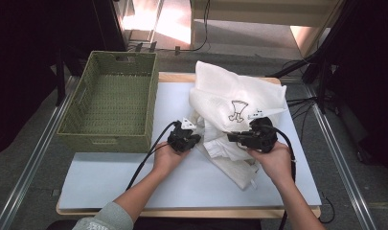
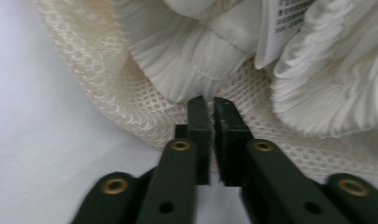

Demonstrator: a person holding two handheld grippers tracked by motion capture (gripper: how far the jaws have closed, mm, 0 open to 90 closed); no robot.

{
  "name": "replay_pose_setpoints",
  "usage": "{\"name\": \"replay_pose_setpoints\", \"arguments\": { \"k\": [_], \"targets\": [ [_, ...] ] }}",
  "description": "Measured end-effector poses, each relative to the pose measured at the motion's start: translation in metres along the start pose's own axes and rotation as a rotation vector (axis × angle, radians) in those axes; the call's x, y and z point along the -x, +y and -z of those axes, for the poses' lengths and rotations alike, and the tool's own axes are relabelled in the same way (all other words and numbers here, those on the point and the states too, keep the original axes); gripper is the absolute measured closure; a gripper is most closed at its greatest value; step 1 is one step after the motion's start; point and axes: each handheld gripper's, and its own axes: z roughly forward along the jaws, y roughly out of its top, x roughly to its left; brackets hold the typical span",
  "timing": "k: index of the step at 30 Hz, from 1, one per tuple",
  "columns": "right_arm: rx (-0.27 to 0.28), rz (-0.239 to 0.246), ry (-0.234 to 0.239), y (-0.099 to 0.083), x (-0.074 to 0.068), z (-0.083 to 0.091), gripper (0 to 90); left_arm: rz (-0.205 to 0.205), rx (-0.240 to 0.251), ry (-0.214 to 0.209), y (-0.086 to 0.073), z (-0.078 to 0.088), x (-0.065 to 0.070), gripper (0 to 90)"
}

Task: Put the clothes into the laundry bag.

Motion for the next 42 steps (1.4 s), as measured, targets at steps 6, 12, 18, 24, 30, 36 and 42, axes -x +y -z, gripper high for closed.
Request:
{"name": "replay_pose_setpoints", "arguments": {
  "k": [6, 12, 18, 24, 30, 36, 42],
  "targets": [
    [0.006, 0.002, 0.0, 0.0, 0.0, 0.001, 88.3, 0.105, 0.032, -0.102, -0.006, 0.037, -0.001, 90.0],
    [0.021, 0.004, 0.0, 0.001, -0.001, 0.003, 88.3, 0.045, 0.013, -0.186, -0.024, 0.062, 0.033, 90.0],
    [0.008, 0.005, 0.001, 0.001, -0.002, 0.001, 88.3, 0.041, -0.008, -0.179, -0.03, 0.066, 0.039, 85.3],
    [0.005, 0.007, 0.002, 0.001, -0.003, 0.0, 88.3, 0.028, 0.057, -0.05, -0.024, 0.093, 0.019, 80.7],
    [0.003, 0.011, 0.001, 0.002, -0.003, -0.003, 88.3, 0.076, 0.072, 0.012, -0.007, 0.075, 0.002, 78.0],
    [0.002, 0.006, 0.003, 0.002, -0.003, -0.001, 88.2, 0.076, 0.03, 0.028, 0.007, 0.057, -0.008, 70.2],
    [-0.002, 0.013, 0.006, 0.002, -0.003, -0.004, 88.2, 0.103, 0.001, -0.016, 0.013, 0.044, -0.014, 85.9]
  ]
}}
